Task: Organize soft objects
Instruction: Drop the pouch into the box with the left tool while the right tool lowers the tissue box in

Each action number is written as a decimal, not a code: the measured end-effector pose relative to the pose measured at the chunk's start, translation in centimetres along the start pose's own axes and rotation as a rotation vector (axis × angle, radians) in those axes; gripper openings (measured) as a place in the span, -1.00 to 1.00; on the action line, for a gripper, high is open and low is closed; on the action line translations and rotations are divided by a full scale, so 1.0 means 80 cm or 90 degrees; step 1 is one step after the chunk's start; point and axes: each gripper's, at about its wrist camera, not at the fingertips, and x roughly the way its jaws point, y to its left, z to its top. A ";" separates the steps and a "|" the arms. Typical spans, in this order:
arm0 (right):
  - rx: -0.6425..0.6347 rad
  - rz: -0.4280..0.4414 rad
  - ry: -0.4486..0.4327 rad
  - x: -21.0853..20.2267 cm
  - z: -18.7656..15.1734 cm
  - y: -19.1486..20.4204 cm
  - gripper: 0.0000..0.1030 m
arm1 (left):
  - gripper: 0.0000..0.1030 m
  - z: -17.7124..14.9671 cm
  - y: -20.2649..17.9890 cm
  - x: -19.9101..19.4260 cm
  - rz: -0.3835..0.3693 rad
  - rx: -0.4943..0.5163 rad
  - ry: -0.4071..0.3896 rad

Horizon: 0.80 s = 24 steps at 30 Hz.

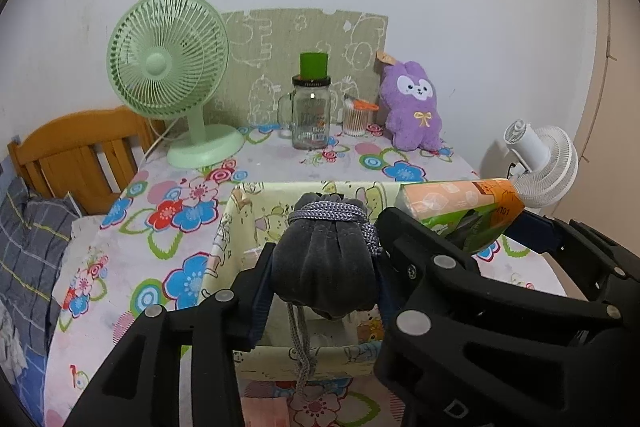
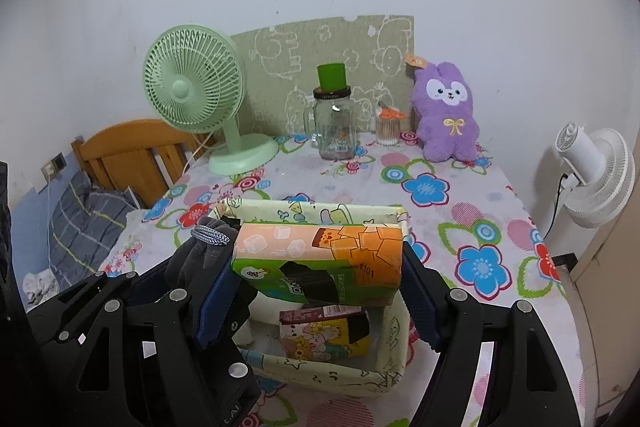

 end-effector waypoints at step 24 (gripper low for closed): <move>0.001 0.007 0.048 0.054 -0.013 0.012 0.65 | 0.66 -0.014 0.024 0.025 0.026 -0.008 0.043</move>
